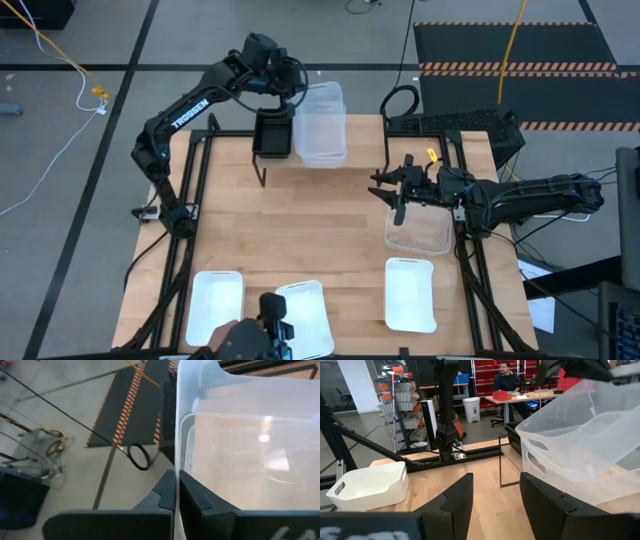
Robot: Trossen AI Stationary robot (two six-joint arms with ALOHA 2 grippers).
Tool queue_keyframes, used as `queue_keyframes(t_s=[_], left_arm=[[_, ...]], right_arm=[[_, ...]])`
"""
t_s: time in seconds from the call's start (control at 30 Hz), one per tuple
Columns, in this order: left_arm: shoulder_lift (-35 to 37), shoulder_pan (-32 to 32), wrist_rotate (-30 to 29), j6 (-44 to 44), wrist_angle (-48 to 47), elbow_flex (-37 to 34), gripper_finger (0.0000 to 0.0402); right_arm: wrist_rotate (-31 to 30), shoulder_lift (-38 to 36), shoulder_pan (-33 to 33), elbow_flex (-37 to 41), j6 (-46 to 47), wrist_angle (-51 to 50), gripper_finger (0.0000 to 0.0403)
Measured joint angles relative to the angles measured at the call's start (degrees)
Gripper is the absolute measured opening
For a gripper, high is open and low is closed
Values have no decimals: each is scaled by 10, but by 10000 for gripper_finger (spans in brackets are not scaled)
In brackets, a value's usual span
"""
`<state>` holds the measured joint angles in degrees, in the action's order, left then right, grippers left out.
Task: Stack baskets on shelf by color
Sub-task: Stack the left transparent bin on top of the other transparent bin on the shelf
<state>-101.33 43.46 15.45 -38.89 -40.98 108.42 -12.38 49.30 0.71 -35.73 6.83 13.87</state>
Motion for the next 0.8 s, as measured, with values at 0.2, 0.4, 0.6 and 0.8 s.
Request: queue_keyframes(t_s=[0.2,0.4,0.6,0.8], left_arm=[[-16,0,2,1,-6,0,6],[-16,0,17,3,-26,0,7],[-16,4,38,9,-51,0,4],[-25,-1,14,25,-46,0,34]], right_arm=[[0,0,0,0,0,0,155],[0,0,0,0,-2,0,155],[0,0,0,0,-4,0,155],[0,0,0,0,-1,0,155]])
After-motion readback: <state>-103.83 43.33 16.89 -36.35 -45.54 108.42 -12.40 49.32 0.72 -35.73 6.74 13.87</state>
